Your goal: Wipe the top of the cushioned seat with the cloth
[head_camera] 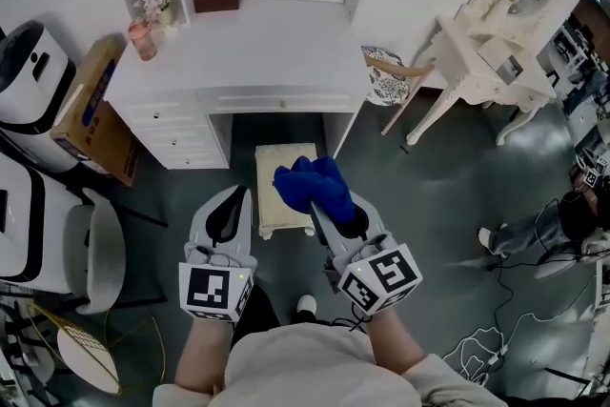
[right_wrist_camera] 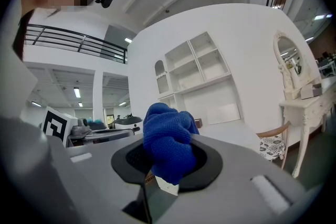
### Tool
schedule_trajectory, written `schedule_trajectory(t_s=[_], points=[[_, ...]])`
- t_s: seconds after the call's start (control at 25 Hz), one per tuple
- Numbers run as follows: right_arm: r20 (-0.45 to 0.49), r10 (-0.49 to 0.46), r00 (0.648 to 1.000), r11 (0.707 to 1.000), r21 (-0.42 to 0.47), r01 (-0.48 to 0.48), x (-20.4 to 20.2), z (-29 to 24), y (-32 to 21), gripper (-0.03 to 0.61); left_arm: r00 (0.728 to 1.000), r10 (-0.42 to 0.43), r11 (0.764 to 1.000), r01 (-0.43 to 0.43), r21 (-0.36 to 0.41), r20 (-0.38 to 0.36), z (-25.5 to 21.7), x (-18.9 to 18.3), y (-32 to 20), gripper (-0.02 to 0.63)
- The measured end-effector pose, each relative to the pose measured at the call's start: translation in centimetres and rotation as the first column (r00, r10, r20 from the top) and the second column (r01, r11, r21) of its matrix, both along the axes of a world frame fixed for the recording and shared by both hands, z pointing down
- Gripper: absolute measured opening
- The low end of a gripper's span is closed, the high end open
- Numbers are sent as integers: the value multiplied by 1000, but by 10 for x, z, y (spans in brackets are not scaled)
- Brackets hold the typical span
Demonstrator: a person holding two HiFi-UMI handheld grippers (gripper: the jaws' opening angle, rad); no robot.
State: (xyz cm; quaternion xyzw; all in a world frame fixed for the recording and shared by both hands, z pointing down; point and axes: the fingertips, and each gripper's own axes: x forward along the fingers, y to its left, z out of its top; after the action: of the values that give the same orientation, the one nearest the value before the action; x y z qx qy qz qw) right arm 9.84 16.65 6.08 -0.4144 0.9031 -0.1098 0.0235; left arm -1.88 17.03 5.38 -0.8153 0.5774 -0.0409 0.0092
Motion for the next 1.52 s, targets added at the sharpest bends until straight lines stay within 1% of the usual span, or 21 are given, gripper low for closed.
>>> schedule_trajectory(t_s=[0.28, 0.44, 0.72, 1.0, 1.24, 1.52], points=[[-1, 85, 996, 996, -9, -85, -31, -2, -44, 101, 996, 93, 996, -93, 3, 0, -6, -27, -58, 2], [2, 131, 991, 991, -14, -131, -49, -1, -67, 101, 991, 132, 991, -132, 2, -3, -8, -45, -86, 2], [11, 198, 980, 980, -23, -198, -84, 5, -98, 101, 979, 203, 979, -203, -8, 4, -1, -77, -122, 1], [14, 262, 965, 964, -42, -261, -111, 16, -116, 101, 966, 260, 965, -259, -24, 8, 8, -106, -147, 0], [1, 300, 954, 952, -60, -299, -119, 25, -125, 101, 958, 287, 957, -288, -41, -12, 18, -115, -165, 0], [-19, 324, 946, 940, -107, -324, -116, 42, -135, 101, 944, 328, 941, -329, -81, -29, 37, -104, -178, 1]])
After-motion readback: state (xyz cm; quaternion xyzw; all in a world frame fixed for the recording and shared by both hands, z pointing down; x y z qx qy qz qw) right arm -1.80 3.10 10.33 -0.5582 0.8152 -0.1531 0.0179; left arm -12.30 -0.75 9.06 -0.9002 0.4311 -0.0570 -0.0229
